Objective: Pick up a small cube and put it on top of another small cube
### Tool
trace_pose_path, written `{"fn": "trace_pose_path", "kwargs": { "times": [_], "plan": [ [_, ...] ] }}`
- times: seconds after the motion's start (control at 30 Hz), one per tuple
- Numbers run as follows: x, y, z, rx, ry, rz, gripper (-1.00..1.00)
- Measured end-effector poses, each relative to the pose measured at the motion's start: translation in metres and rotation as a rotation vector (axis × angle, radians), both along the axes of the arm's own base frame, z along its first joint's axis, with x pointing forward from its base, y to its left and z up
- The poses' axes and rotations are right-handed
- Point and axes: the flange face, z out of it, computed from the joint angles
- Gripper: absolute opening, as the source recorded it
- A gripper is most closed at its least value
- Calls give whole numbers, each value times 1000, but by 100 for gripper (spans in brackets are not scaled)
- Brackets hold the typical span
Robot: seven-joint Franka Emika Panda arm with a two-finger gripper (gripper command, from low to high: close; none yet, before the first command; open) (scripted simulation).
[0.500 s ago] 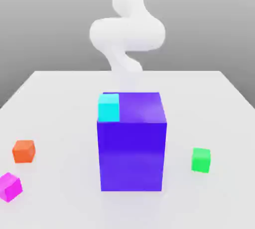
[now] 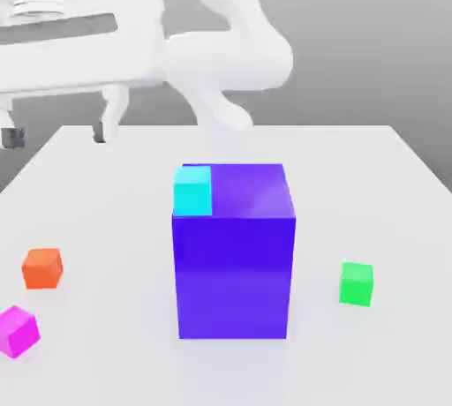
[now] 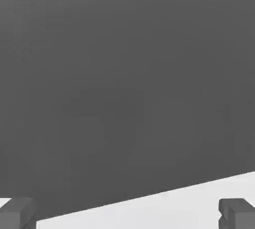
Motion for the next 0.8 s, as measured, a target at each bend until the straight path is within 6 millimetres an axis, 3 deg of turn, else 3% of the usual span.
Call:
{"fn": "trace_pose_path", "kwargs": {
  "times": [0.17,0.27,0.43,0.57,0.6,0.8],
  "plan": [
    [-18,-60,-89,18,125,-105,0],
    [-33,-84,-140,19,202,-147,0],
    [-79,-126,-219,6,333,-230,0],
    [-87,-134,-274,-1,357,-243,0],
    [-88,-134,-288,0,358,-244,-100],
    [-89,-134,-295,2,359,-245,-100]
  ]
}}
